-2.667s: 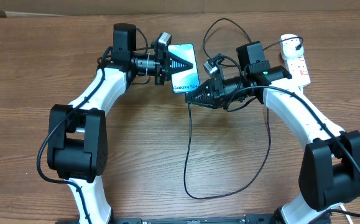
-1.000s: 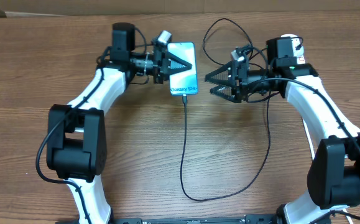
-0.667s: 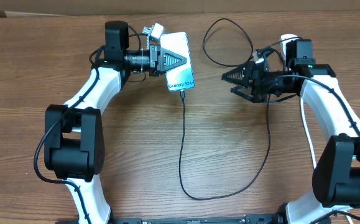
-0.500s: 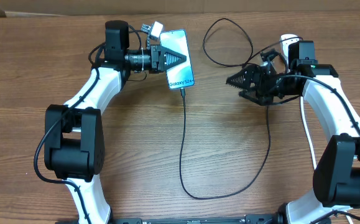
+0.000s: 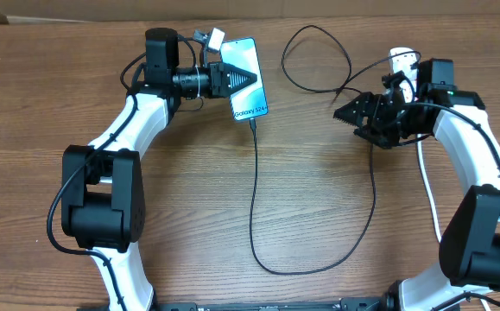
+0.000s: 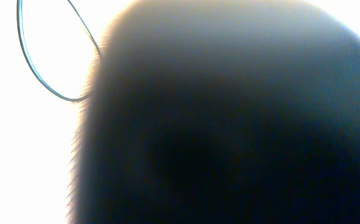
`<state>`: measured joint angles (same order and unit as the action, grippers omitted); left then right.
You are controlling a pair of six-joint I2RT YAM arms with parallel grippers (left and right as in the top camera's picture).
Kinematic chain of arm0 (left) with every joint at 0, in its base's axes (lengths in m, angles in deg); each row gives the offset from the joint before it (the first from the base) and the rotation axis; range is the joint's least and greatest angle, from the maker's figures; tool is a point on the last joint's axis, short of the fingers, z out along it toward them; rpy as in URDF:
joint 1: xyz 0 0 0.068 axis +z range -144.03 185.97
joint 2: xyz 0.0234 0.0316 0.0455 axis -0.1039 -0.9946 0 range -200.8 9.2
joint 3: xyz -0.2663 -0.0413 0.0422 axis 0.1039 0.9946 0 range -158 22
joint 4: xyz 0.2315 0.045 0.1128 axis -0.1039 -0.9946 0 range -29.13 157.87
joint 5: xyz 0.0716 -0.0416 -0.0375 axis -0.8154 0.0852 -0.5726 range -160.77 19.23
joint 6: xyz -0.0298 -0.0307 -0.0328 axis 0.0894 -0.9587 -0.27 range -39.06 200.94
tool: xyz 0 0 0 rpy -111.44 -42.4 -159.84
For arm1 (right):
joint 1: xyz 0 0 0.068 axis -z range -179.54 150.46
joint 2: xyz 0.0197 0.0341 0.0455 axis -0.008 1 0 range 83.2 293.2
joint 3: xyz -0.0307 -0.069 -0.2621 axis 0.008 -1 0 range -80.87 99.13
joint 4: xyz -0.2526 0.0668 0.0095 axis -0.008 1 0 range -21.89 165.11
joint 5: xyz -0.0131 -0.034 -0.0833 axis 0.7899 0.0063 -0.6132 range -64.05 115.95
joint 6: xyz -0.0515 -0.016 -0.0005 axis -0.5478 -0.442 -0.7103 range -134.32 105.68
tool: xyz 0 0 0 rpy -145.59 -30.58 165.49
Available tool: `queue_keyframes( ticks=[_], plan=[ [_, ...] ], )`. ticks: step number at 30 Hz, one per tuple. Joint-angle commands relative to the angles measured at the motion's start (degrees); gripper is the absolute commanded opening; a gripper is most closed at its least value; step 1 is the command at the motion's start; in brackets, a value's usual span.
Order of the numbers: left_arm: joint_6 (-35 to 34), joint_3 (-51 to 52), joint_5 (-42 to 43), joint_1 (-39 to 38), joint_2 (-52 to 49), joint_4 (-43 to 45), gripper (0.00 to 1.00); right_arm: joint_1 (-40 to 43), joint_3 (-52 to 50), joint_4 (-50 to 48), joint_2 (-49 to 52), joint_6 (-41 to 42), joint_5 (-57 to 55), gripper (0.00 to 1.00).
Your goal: Plug charger to phone and switch on socket
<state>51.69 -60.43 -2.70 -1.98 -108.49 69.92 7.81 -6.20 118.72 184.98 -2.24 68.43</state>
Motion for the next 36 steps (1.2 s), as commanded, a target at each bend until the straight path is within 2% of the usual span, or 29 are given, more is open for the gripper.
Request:
queue_keyframes(
  ticks=[1,8,13,15,18,19,22,28,36],
  plan=[
    [-3.15,-0.22,0.39,-0.35,0.81,-0.37,0.04,0.37,1.05,0.85,-0.74,-2.16,6.29,0.75],
    [-13.27,-0.22,3.87,-0.33,0.81,-2.38,0.04,-2.84,1.03,7.76,-0.72,-10.08,18.36,0.70],
    [-20.81,-0.22,7.43,-0.33,0.81,-3.15,0.04,-7.87,0.52,9.35,-0.72,-10.03,20.96,0.69],
    [-23.71,-0.22,7.43,-0.33,0.81,-3.74,0.04,-10.29,0.50,9.16,-0.72,-10.03,23.65,0.62],
    [-28.00,-0.22,7.63,-0.35,0.81,-4.44,0.04,-13.22,0.50,8.17,-0.72,-9.79,26.62,0.44],
    [-29.51,-0.22,8.13,-0.35,0.81,-4.42,0.04,-13.86,0.50,7.58,-0.72,-8.90,26.67,0.41],
    [-32.87,-0.22,9.40,-0.39,0.81,-4.37,0.04,-15.15,0.50,4.26,-0.72,-5.55,26.64,0.40],
    [-35.43,-0.22,10.14,-0.81,0.81,-4.42,0.04,-15.67,0.50,-2.45,-0.72,2.38,26.64,0.41],
    [-36.13,-0.22,9.27,-1.11,0.81,-4.37,0.04,-17.51,0.50,-3.23,-0.72,5.33,26.88,0.43]
  ],
)
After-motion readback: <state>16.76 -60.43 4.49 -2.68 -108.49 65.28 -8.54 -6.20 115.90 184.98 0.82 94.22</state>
